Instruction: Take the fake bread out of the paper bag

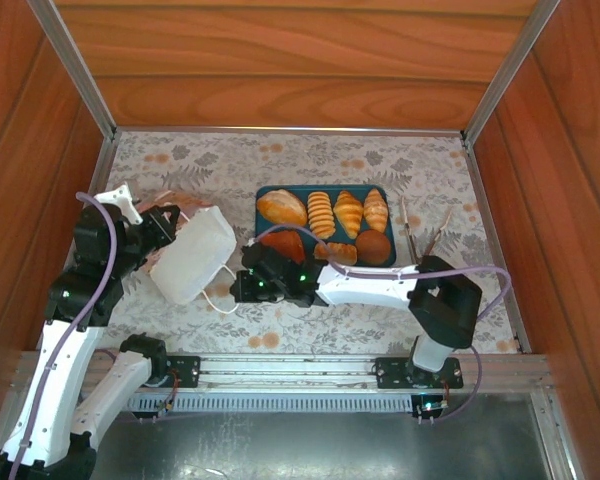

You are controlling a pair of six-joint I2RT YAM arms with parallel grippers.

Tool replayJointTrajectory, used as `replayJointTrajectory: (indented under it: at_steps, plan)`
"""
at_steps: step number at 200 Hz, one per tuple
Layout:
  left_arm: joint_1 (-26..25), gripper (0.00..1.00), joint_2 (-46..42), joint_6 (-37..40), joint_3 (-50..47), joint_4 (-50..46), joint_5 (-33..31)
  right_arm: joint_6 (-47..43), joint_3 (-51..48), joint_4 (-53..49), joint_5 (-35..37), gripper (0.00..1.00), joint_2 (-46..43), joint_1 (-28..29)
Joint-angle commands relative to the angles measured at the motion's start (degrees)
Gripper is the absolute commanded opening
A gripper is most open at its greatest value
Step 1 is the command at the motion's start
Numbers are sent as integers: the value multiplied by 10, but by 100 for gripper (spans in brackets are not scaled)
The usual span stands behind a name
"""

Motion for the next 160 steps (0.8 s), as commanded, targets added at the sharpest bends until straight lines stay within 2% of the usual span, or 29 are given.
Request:
replayJointTrajectory:
  at_steps: [1,28,57,108,160]
  plan:
    - [1,0,30,0,23,30,-7,-102,53,-66,46,5,-48,-18]
    - [15,0,97,31,68,42,-10,-199,132,-135,27,4,-43,-69]
    - [67,0,183,55,132,57,17,-267,225,-186,-20,5,-9,-131]
    - [133,0,320,70,209,123,30,-325,385,-241,-73,6,95,-205]
    - [157,0,434,63,292,156,64,-350,526,-283,-86,6,184,-249]
